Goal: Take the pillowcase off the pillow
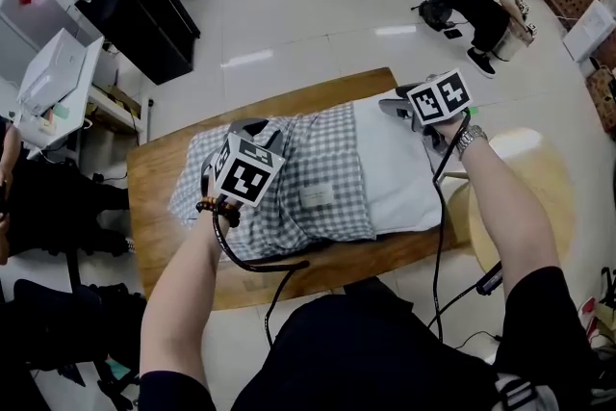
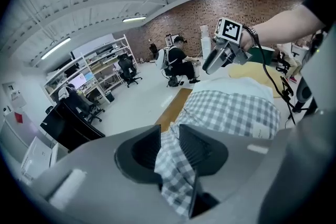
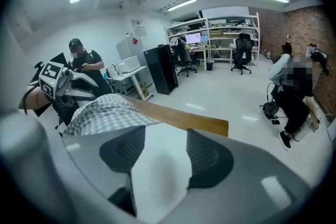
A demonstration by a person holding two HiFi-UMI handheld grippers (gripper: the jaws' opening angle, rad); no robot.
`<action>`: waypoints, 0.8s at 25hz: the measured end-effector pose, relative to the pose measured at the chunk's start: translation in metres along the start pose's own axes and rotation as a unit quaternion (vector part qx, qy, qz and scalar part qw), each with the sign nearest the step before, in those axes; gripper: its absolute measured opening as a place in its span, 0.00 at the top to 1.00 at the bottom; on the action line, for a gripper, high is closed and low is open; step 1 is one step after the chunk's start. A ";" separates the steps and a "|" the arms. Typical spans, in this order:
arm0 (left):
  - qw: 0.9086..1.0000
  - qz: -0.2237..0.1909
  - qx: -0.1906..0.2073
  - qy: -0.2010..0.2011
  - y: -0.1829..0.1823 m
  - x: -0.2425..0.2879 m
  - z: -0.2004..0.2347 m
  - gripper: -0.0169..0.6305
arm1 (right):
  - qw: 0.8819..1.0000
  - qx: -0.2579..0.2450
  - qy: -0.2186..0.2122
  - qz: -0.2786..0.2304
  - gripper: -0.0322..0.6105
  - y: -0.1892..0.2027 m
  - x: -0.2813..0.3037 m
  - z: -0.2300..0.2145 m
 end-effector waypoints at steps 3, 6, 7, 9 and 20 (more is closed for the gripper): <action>0.999 0.023 -0.013 0.024 -0.010 0.022 0.018 0.77 | 0.999 -0.021 -0.017 0.027 0.56 -0.015 0.015 -0.010; 0.997 0.052 -0.023 0.049 -0.014 0.041 0.036 0.74 | 0.997 -0.045 -0.041 0.056 0.55 -0.029 0.032 -0.014; 0.996 0.059 -0.025 0.057 -0.017 0.047 0.041 0.73 | 0.995 -0.052 -0.049 0.066 0.54 -0.033 0.037 -0.015; 0.995 0.060 -0.024 0.070 -0.024 0.060 0.052 0.71 | 0.992 -0.067 -0.066 0.086 0.51 -0.040 0.049 -0.018; 0.962 0.176 -0.057 0.201 -0.038 0.131 0.090 0.70 | 0.962 -0.126 -0.143 0.194 0.39 -0.070 0.102 -0.034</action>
Point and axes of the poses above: the fingertips, and each gripper's own axes: x forward along the fingers, z to its left, y out of its underside, the point moved 9 cm from there along -x, backward along the fingers, and after that the axes turned 9 degrees about z, right-handed, at the moved point
